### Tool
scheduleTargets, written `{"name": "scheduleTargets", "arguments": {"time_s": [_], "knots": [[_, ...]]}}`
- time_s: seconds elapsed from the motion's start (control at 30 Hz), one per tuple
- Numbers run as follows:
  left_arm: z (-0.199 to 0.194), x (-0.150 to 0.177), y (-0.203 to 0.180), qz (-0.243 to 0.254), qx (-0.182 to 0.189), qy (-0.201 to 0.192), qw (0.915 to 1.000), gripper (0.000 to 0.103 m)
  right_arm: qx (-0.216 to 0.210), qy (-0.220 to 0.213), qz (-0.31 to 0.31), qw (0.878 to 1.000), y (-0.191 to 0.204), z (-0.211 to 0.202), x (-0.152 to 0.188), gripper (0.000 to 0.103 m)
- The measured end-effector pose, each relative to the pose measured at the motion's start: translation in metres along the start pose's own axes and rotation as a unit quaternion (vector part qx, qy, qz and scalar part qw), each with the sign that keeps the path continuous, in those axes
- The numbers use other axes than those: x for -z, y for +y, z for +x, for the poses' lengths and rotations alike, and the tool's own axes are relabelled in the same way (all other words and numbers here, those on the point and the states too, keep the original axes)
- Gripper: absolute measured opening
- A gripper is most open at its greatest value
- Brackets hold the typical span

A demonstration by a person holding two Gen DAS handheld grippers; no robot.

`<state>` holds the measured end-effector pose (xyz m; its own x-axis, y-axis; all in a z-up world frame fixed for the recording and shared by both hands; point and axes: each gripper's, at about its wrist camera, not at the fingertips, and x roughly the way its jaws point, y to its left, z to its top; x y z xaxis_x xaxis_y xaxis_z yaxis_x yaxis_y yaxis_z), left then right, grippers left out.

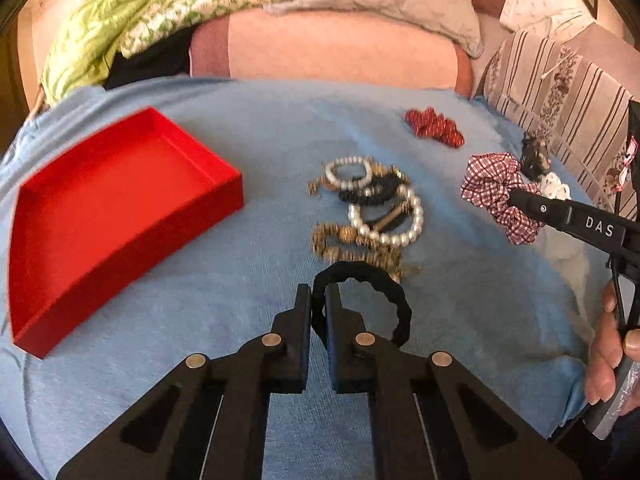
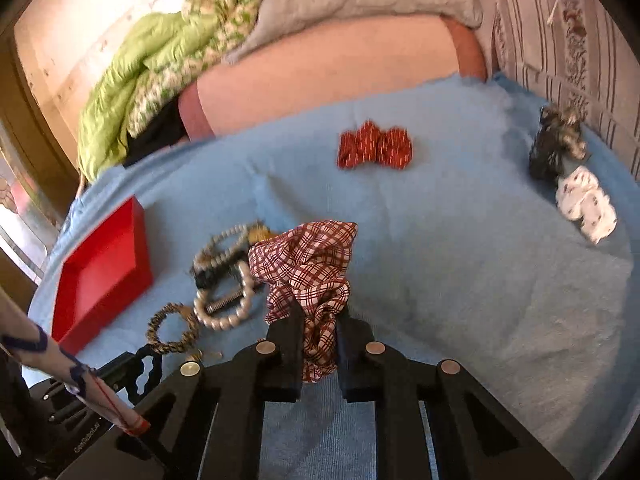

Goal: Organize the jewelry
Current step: 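Grasp the black scrunchie with left tool while right tool grasps checked scrunchie, then carry both scrunchies into the red tray and open both tools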

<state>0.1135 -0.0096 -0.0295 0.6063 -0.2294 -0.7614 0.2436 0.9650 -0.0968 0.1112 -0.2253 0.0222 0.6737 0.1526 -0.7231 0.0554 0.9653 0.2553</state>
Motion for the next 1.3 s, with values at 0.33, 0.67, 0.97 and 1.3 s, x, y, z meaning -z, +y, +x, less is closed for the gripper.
{"name": "scheduleTargets", "arguments": {"time_s": [0.33,0.67,0.97,1.3], "knots": [[-0.034,-0.021,0.016,-0.007,-0.031,-0.059,0.9978,0.007,-0.028,-0.019,-0.022,0.999,0.019,-0.011,0.001,0.014],[-0.038,-0.051,0.08,-0.075,-0.071,-0.056,0.9931,0.007,-0.085,0.014,-0.038,0.996,0.065,-0.001,-0.006,0.014],[-0.024,-0.08,0.17,-0.152,-0.114,-0.044,0.9808,0.007,-0.14,0.065,-0.081,0.985,0.153,0.036,-0.029,0.014],[0.001,-0.093,0.266,-0.216,-0.138,-0.013,0.9665,0.007,-0.158,0.105,-0.128,0.974,0.251,0.108,-0.069,0.015]]}}
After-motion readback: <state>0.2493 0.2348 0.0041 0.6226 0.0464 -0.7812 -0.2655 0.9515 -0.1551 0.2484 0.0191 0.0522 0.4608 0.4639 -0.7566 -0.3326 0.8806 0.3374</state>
